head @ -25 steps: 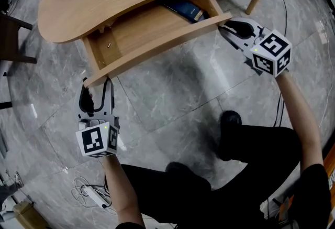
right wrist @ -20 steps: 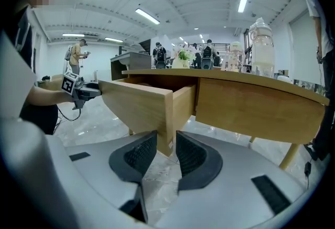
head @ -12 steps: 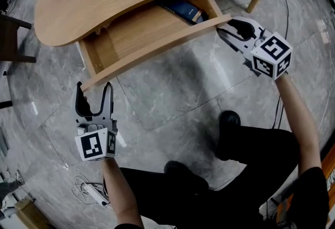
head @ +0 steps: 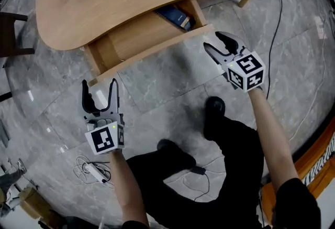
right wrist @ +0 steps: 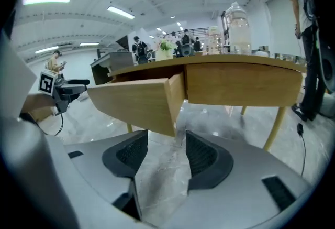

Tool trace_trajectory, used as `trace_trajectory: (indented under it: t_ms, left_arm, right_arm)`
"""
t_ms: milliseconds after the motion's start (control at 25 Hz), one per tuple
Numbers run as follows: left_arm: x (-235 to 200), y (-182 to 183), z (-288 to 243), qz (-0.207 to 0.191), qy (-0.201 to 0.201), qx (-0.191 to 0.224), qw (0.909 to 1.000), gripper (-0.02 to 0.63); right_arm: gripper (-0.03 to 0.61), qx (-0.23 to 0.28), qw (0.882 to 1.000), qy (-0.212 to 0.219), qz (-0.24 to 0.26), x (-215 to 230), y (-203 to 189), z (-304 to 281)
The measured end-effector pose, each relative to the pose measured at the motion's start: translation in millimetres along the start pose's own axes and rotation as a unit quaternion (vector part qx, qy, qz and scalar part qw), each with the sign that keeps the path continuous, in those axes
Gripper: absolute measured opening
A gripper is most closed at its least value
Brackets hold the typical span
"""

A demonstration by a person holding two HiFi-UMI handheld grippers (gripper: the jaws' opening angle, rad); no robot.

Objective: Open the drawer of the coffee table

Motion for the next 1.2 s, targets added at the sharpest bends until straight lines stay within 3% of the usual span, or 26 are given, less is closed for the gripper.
trace_trajectory:
  t_ms: [120,240,400,640,800,960,1200]
  left_arm:
    - [3.7,30.9,17.1,0.006,0.02,-0.012,0.9997,0.365]
    - [13.0,72.7,41.6,0.0,0.003,-0.031,0.9995,0.365]
    - [25.2,132.0,82.9,0.007,-0.017,-0.072,0.9972,0.351]
    - [44.0,228.6,154.4,0.068,-0.038,-0.076,0.9941,0.305]
    - [51.9,307.3,191.5,0.058,-0.058,-0.094,0.9922,0.277]
    - [60.3,388.6,232.7,0.063,-0.069,-0.081,0.9923,0.258]
    - [83.1,472.7,289.9,0.094,-0.071,-0.063,0.9911,0.208]
  right_arm:
    - [0.209,-0.005,0.999,-0.012,-0.045,-14.7,9.2,39.7]
    - [0.209,-0.012,0.998,-0.002,-0.064,-31.5,37.9,80.1]
    - [0.209,-0.022,0.998,0.019,-0.049,-52.3,89.5,138.1]
    - [0.209,-0.022,0.998,0.053,-0.025,-70.5,176.2,234.6]
    - [0.207,-0.009,0.997,0.08,-0.022,-73.4,238.8,296.6]
    - [0.186,0.018,0.994,0.104,-0.012,-82.9,295.7,364.5]
    - [0.139,0.048,0.989,0.138,0.001,-91.0,342.5,452.9]
Point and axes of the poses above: the fingertips, and each gripper's own axes: z backward along the fingers, x to its right, y out of its top, the point moved 8 cm from there along z, backward along the fingers, and after that the axes turned 13 degrees about -x, right-handed, at the moved point
